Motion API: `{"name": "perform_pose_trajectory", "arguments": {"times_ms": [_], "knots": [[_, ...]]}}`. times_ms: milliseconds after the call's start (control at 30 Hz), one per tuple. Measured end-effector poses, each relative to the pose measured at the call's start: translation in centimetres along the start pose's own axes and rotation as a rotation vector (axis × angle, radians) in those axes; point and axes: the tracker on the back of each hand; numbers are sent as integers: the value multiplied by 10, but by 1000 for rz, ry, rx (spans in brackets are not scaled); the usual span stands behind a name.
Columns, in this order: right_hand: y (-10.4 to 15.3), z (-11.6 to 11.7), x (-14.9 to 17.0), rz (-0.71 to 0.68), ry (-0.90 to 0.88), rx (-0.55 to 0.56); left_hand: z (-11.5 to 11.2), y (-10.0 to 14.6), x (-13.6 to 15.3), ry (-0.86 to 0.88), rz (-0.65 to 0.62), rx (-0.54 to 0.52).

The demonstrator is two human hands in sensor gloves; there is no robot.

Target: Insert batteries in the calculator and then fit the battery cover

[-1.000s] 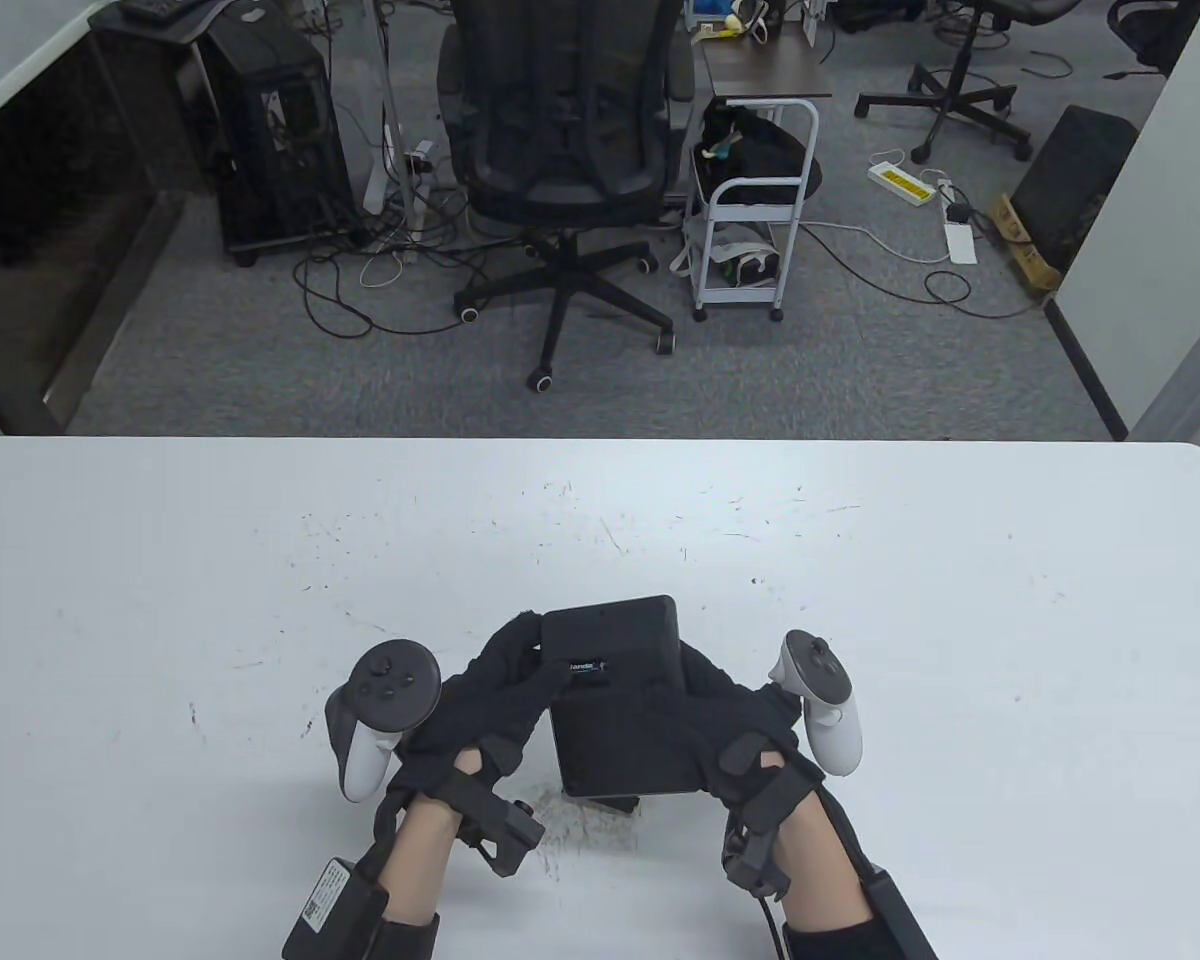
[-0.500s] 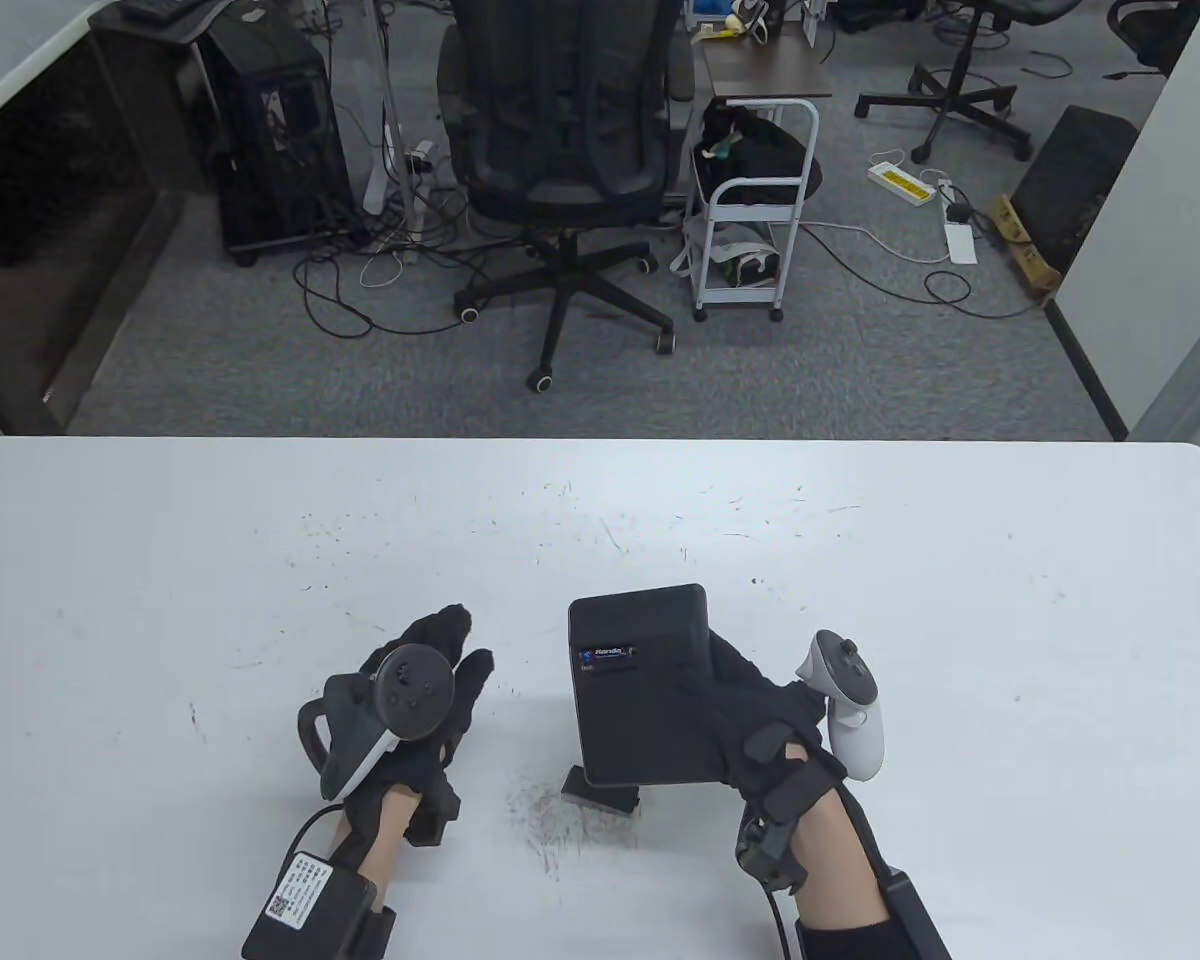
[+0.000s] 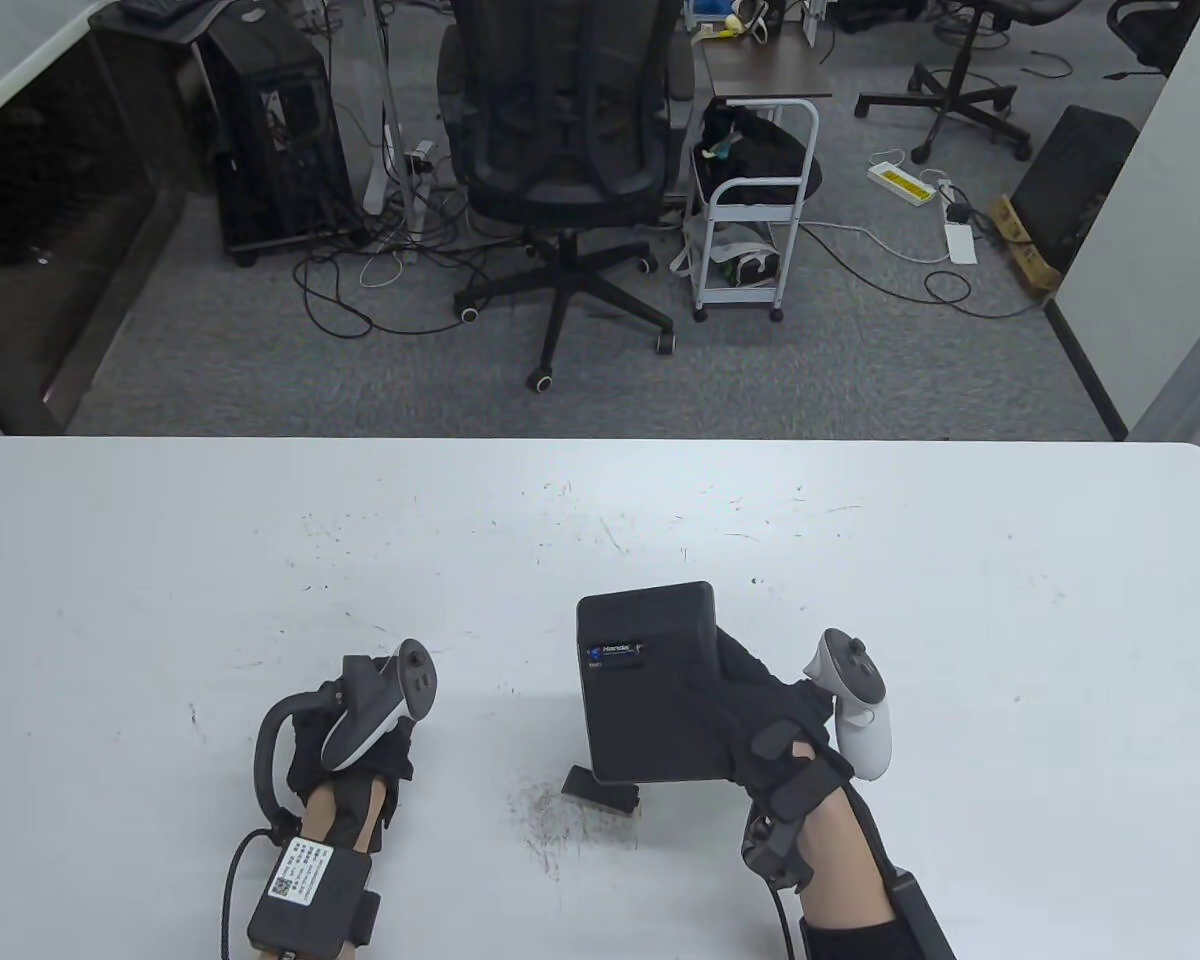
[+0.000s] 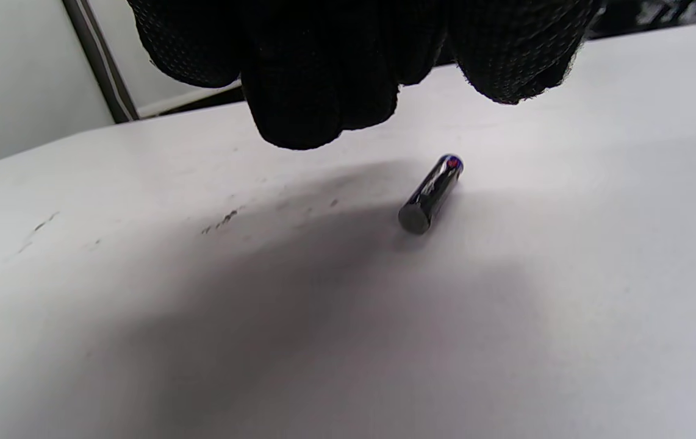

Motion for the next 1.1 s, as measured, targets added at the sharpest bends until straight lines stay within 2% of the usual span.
{"name": "perform_pose_trajectory", "arguments": {"times_ms": [133,400,567,667,833,933,1100], "knots": [[1,-1,-1,-4,3,4,-11,-6,-4,-56,23,66],[2,-2,-1,-3,0,10,-20,-10,-12,-101,47,73],[2,-2,-1,-4,4,8,-21,-7,-18,-121,53,31],[3,-2,-2,-8,4,6,-24,-7,-22,-137,43,-33],[4,-2,-2,-13,4,7,-24,-6,-23,-153,36,-29],[4,-2,-2,-11,1,7,-19,-5,-23,-65,14,-16],[4,-2,-1,-4,-2,15,5,4,-30,161,-59,-9]]}}
Point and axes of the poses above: the tracker on the back of each hand, its own x axis roughly to the little-finger side, its own y axis roughly from the fingertips to the wrist, z = x × y, and after that the axes turned 13 degrees about z, right-handed
